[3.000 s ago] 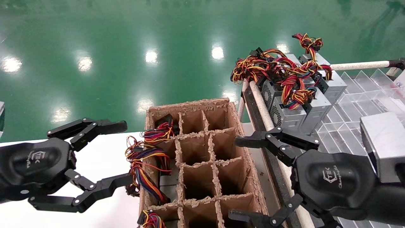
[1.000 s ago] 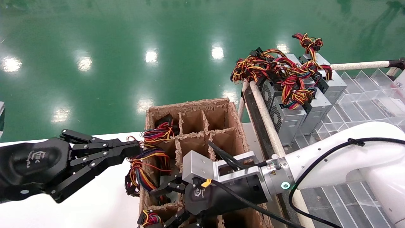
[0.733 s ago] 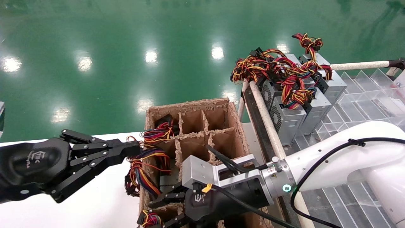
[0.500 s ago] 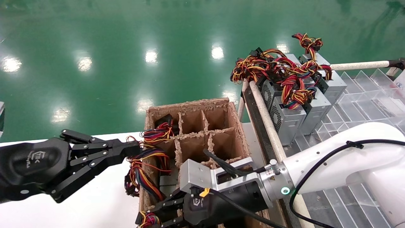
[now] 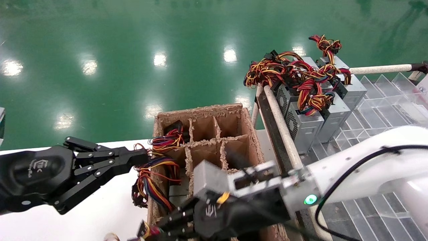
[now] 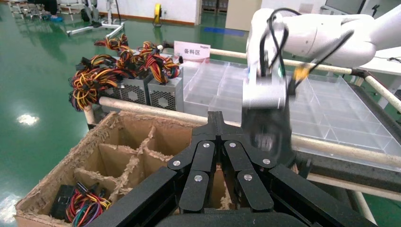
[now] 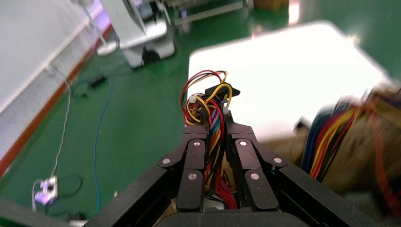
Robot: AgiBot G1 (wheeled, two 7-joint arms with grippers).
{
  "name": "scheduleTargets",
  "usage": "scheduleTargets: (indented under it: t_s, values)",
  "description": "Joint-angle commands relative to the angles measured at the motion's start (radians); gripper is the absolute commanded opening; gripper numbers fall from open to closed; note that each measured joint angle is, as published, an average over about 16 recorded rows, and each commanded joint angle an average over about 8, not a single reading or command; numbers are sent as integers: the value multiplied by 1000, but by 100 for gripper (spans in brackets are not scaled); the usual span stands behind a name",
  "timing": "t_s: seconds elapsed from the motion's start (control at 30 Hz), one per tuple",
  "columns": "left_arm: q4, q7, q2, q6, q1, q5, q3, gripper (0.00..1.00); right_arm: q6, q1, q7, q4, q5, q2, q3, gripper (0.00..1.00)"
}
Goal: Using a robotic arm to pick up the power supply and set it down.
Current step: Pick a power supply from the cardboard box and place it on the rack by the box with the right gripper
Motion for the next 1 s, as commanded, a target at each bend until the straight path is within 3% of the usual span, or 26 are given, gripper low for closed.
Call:
scheduleTargets:
  t_s: [0.03, 0.47, 1.0]
  values:
    - [0, 0, 0, 0, 0, 0, 0, 0, -12, 5, 8, 6, 31, 9, 11, 0]
    - [0, 0, 0, 0, 0, 0, 0, 0, -19, 138, 36, 45, 173, 115, 43, 0]
    - [0, 0, 0, 0, 0, 0, 0, 0, -36, 462, 2, 14, 233, 186, -78, 0]
